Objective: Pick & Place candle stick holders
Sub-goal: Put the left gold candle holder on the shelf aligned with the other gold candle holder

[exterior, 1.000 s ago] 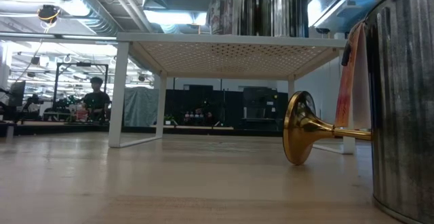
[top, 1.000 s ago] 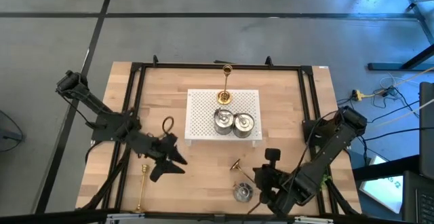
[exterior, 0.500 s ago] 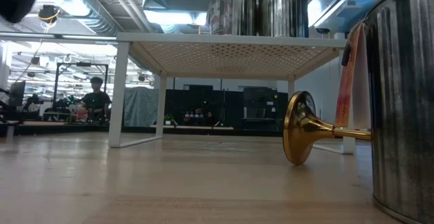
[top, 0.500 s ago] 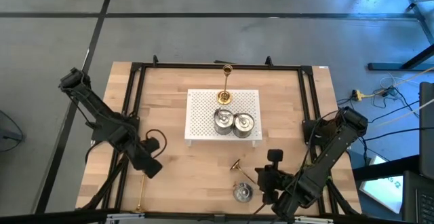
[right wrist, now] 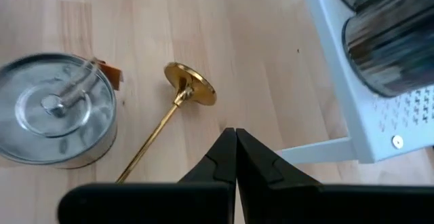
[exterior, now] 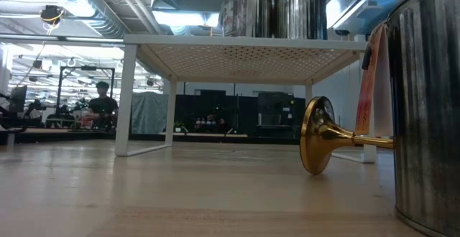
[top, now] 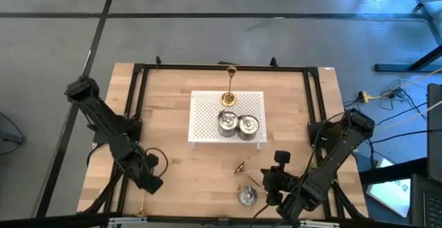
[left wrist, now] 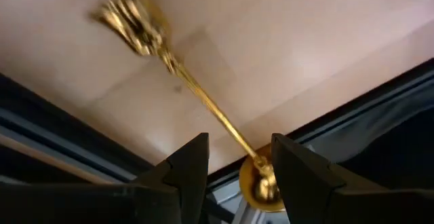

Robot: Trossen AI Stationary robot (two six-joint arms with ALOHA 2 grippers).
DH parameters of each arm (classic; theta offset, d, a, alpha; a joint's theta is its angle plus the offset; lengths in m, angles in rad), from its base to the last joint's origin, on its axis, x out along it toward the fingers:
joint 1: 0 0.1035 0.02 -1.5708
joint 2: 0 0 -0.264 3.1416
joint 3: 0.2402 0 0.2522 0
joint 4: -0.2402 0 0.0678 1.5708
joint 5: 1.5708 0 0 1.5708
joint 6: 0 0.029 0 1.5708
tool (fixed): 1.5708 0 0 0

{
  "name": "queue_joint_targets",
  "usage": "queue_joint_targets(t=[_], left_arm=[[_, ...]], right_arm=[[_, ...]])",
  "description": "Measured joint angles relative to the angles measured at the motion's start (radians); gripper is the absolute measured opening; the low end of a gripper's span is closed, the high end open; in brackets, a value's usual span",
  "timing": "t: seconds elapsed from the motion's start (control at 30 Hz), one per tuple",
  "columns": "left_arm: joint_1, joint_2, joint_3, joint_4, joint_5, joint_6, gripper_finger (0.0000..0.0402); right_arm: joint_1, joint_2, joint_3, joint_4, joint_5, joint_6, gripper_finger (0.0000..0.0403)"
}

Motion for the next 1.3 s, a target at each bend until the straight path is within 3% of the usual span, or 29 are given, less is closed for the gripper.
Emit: queue_joint_targets(t=[0.27, 0.57, 0.8, 0.93, 1.07, 1.17, 1.3], left_arm=[[-0.035, 0.152, 0.000, 0.094, 0.065, -0.019, 0.0155], [-0.036, 0.209, 0.000, 0.113, 0.065, 0.006, 0.0155], [-0.037, 0.230, 0.000, 0.146, 0.068, 0.033, 0.0149], [-0.040, 0.241, 0.000, 0.146, 0.073, 0.050, 0.0121], [-0.040, 0.253, 0.000, 0.135, 0.083, 0.059, 0.0063], [-0.038, 0.253, 0.003, 0.140, 0.088, 0.089, 0.0017], [-0.039, 0.246, 0.001, 0.140, 0.090, 0.112, 0.0012]], right_arm=[[0.000, 0.000, -0.027, 0.015, 0.003, 0.051, 0.0004], [0.006, -0.009, -0.031, 0.047, 0.051, 0.076, 0.0004], [0.039, -0.136, -0.149, 0.320, 0.040, -0.015, 0.0004], [0.045, -0.236, -0.287, 0.571, -0.062, -0.107, 0.0004], [0.020, -0.276, -0.410, 0.752, -0.185, -0.174, 0.0004], [-0.001, -0.273, -0.442, 0.769, -0.190, -0.180, 0.0003], [-0.026, -0.267, -0.453, 0.763, -0.195, -0.179, 0.0003]])
